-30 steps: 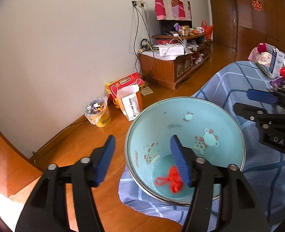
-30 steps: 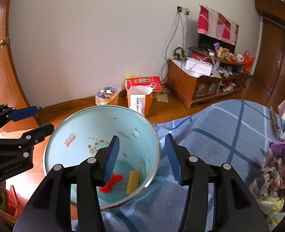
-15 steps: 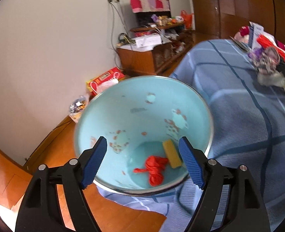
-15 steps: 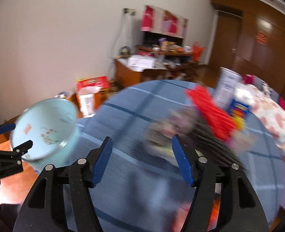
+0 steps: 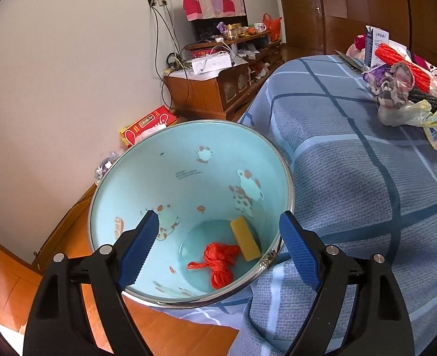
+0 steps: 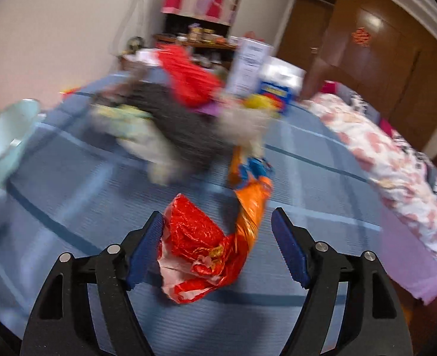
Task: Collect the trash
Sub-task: 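Grasp the orange snack wrapper with the right tool while the left tool returns to the pile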
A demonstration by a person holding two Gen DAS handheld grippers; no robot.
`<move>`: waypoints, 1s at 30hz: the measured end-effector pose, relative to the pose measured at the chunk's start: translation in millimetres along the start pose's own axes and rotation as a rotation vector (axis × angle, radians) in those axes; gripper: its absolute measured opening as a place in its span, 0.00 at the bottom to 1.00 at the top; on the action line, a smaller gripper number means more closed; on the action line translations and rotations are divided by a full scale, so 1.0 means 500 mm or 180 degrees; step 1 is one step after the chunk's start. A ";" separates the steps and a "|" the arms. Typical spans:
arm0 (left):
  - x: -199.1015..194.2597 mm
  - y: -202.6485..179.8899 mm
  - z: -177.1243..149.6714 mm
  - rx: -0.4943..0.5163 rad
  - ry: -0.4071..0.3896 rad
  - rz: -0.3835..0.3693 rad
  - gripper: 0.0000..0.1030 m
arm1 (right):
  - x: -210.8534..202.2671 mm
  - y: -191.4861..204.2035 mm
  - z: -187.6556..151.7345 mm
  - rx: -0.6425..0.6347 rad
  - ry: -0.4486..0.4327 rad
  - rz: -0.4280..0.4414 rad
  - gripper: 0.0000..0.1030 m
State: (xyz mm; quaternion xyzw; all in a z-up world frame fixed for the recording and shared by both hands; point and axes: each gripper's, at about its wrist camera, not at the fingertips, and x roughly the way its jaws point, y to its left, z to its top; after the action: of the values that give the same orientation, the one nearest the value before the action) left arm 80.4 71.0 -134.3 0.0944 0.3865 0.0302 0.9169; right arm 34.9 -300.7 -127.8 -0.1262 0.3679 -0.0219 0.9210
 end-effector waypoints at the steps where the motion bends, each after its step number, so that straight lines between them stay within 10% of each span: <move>1: 0.003 -0.001 0.000 0.0002 0.0007 0.0002 0.79 | 0.003 -0.022 -0.007 -0.0015 0.0028 -0.0156 0.72; 12: -0.010 -0.030 0.036 0.0038 -0.0104 -0.0073 0.80 | -0.039 -0.129 -0.030 0.0864 -0.0094 0.0515 0.77; 17: -0.014 -0.044 0.042 0.0061 -0.0127 -0.0114 0.80 | -0.065 -0.170 -0.009 0.1173 -0.0311 0.0369 0.77; 21: -0.005 -0.059 0.047 0.0085 -0.0115 -0.0104 0.80 | -0.010 -0.197 -0.007 0.1204 -0.0033 0.0114 0.57; 30: -0.020 -0.108 0.077 0.0197 -0.0226 -0.0222 0.80 | 0.072 -0.169 -0.034 0.1326 0.0381 0.0492 0.32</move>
State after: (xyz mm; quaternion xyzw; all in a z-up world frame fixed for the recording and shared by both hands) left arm 99.9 10.8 -111.6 0.1101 0.3576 -0.0171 0.9272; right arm 54.1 -390.9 -143.0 0.0967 0.4180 -0.0342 0.9026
